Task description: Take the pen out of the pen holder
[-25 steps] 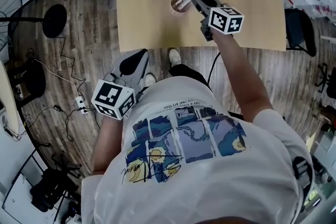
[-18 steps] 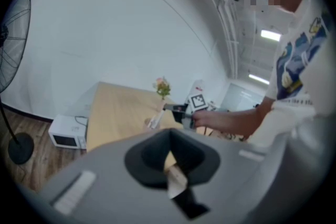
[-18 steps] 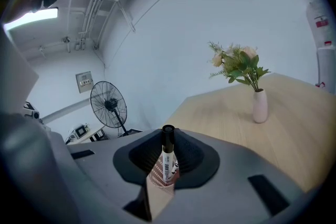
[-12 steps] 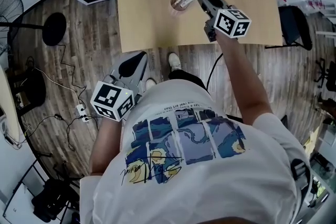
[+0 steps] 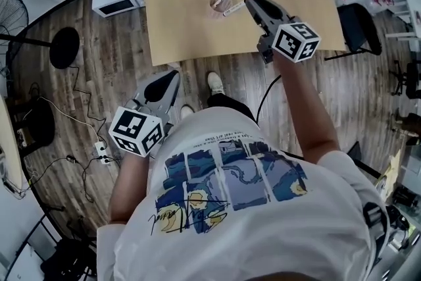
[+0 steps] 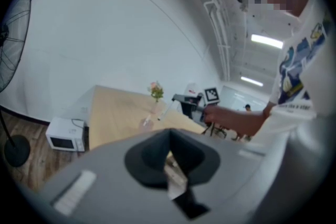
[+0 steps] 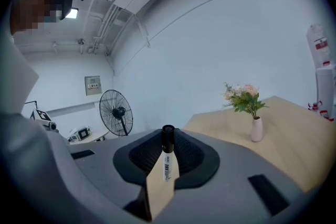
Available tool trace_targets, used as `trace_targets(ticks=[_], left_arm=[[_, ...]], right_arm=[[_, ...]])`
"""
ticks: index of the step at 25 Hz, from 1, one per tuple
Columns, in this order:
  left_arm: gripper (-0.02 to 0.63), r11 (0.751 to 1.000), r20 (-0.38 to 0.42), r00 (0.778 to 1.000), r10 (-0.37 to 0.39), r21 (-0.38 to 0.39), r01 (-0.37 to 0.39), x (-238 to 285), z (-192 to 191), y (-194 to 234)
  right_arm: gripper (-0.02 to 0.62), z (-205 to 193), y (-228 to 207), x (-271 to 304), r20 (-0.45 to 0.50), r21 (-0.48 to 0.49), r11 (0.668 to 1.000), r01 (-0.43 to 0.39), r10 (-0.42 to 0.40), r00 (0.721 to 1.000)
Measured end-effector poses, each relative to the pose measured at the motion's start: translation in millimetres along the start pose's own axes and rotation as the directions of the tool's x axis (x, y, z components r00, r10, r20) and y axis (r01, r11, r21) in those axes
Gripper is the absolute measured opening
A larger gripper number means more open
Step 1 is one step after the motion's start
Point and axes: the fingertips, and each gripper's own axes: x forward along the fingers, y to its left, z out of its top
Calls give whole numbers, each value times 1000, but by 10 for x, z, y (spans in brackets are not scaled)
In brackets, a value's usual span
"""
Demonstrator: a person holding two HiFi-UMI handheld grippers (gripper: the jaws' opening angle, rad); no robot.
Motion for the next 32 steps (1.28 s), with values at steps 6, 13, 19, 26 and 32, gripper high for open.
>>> trace_targets(ticks=[6, 13, 19, 26, 32], left_arm=[[8, 1000, 9, 1000, -9, 23, 8, -175, -88, -66], [8, 999, 18, 999, -30, 24, 29, -366, -242, -140], [8, 999, 10, 999, -43, 33, 42, -482, -361, -165], [8, 998, 6, 999, -53, 41, 53, -592, -438, -192], [8, 997, 12, 998, -59, 45, 58, -622, -421, -229]], right_arm=[[60, 40, 385, -287, 2, -63, 998, -2, 2, 1000], [60, -31, 860, -627, -19, -60, 998, -2, 1, 1000], [60, -95, 1216, -829, -20, -75, 997, -23, 21, 1000], [60, -114, 1468, -981, -13, -89, 996, -28, 27, 1000], [60, -56, 1540, -1050, -4, -100, 995, -31, 31, 1000]])
